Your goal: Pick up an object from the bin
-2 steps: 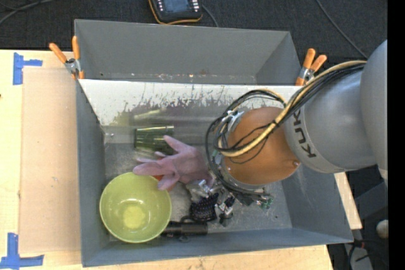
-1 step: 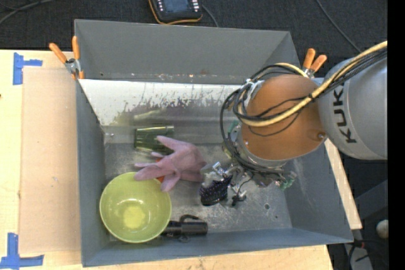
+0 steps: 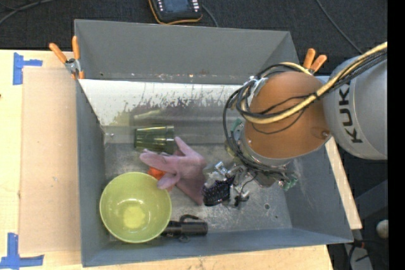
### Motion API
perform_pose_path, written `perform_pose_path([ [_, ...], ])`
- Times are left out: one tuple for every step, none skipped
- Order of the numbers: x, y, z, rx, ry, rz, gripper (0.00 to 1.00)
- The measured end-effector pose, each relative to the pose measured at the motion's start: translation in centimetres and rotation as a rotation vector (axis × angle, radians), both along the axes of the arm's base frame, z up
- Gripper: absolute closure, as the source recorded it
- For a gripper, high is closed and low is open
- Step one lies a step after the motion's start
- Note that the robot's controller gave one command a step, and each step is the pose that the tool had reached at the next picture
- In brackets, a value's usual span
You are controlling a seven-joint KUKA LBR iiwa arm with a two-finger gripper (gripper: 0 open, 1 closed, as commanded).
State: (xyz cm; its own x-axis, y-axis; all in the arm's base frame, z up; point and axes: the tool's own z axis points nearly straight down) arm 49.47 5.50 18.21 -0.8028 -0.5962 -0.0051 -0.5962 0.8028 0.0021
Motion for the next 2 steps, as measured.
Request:
perform_pose_path([
  [0.0,0.0,0.0,0.0,0.0,-0.002,1.0],
  [0.5,-0.1,10.5,0.001,0.005,-0.003,1.0],
])
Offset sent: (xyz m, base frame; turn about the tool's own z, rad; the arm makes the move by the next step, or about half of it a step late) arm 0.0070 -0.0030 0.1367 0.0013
